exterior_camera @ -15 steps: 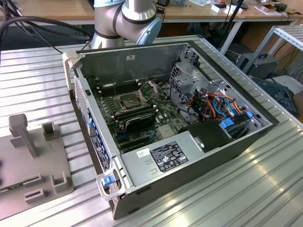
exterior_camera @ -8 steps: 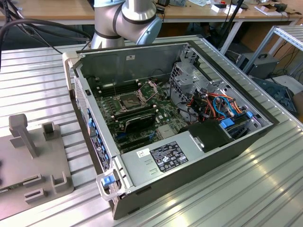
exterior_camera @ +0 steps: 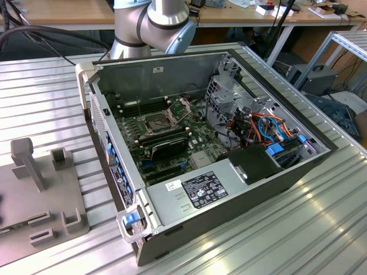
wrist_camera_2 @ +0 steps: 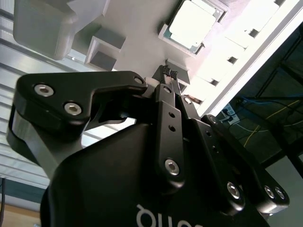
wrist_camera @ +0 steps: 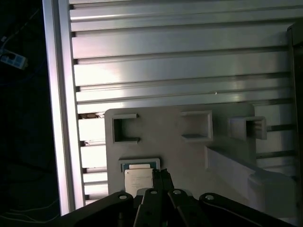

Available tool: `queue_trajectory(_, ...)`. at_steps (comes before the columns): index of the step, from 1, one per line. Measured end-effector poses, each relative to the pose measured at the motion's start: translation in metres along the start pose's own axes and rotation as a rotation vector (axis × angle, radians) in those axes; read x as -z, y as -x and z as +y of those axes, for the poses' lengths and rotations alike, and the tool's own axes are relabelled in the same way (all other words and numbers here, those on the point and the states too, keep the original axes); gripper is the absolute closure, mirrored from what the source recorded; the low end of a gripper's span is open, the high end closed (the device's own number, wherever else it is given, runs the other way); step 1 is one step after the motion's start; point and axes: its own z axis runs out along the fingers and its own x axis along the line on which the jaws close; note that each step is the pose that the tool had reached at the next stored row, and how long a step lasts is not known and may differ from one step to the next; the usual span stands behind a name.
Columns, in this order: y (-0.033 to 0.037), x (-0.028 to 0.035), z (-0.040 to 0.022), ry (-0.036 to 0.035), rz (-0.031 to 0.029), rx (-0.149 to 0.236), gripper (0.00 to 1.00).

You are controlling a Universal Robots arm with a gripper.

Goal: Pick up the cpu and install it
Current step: 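Reach for the cpu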

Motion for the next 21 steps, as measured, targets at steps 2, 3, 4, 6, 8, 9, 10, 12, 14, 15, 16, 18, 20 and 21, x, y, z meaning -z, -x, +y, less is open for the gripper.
queue_trajectory(2, 0.0, 0.0, -0.0001, 0.0, 0.0, 0.0, 0.89)
queue_trajectory(3, 0.0, 0.0, -0.0002, 0.0, 0.0001, 0.0, 0.89)
queue_trajectory(4, -0.0001, 0.0, -0.0002, 0.0, 0.0001, 0.0, 0.89)
queue_trajectory(6, -0.0004, -0.0002, -0.0004, 0.0, 0.0, 0.0, 0.89)
queue_trajectory(8, -0.0018, -0.0004, -0.0004, -0.0001, 0.0001, 0.0, 0.89)
queue_trajectory(9, -0.0026, -0.0005, -0.0005, -0.0002, 0.0002, 0.0, 0.89)
queue_trajectory(10, -0.0035, -0.0007, -0.0005, -0.0001, 0.0001, 0.0, 0.89)
queue_trajectory(12, -0.006, -0.0011, -0.0007, -0.0001, 0.0, 0.0, 0.89)
queue_trajectory(14, -0.0072, -0.0013, -0.0008, 0.0, 0.0, 0.0, 0.89)
queue_trajectory(15, -0.0072, -0.0012, -0.0008, 0.0, 0.0, 0.0, 0.89)
queue_trajectory(16, -0.0073, -0.0012, -0.0008, 0.0, 0.0001, 0.0, 0.89)
queue_trajectory(18, -0.0074, -0.0014, -0.0008, -0.0002, 0.0023, 0.0, 0.89)
queue_trajectory(20, -0.0074, -0.0023, -0.0008, -0.0011, 0.0141, 0.0, 0.89)
queue_trajectory(21, -0.0075, -0.0023, -0.0008, -0.0012, 0.015, 0.0, 0.89)
